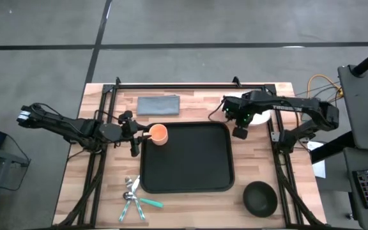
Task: Set up tray
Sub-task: Put the white plate to the bottom right of the orange mug on the black serving tray
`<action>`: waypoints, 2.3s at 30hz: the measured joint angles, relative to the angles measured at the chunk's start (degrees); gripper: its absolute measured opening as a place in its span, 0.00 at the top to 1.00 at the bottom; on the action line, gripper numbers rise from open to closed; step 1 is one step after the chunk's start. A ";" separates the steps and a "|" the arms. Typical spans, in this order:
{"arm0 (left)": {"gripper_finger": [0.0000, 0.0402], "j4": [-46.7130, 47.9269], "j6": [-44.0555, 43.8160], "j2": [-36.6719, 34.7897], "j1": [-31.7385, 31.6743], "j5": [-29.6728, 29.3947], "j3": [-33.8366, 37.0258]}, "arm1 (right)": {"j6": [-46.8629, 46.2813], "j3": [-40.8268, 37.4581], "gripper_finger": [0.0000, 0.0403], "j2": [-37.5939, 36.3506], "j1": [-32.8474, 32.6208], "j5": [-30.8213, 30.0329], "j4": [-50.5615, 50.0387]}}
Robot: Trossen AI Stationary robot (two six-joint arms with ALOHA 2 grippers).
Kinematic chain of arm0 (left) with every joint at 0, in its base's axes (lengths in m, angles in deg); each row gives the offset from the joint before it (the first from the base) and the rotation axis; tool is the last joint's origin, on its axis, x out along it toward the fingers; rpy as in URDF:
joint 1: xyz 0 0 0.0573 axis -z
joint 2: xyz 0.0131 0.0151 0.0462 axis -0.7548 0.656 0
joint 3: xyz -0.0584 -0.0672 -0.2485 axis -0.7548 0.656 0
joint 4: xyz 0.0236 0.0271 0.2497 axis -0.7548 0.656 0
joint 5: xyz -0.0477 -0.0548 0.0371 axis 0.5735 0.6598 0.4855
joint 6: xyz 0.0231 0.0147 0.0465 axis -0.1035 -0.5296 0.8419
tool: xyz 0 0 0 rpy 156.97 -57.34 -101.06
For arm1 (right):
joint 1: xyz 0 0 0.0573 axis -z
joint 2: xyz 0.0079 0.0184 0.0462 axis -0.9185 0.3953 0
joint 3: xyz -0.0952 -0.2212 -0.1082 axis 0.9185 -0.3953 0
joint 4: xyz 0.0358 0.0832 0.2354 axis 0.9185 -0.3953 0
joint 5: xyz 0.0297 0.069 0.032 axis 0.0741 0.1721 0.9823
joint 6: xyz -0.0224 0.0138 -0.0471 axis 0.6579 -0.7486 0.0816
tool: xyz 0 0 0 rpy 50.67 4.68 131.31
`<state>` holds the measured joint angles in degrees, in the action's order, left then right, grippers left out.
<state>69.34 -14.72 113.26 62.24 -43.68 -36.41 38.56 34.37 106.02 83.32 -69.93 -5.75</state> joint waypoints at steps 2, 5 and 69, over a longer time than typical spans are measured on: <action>0.64 0.00 0.00 0.00 0.00 0.00 0.01 | -0.19 3.33 0.98 0.23 -3.50 -0.17 -2.30; 0.64 0.02 0.00 0.00 0.00 -0.02 0.01 | 1.45 6.63 0.98 0.71 -9.65 -0.51 -4.25; 0.64 0.74 -2.41 0.02 -0.04 0.45 -0.28 | 0.07 27.02 0.80 41.41 -41.97 -9.64 21.07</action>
<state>70.08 -17.13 113.28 62.20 -43.23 -36.69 38.62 61.38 147.43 41.35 -79.57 15.32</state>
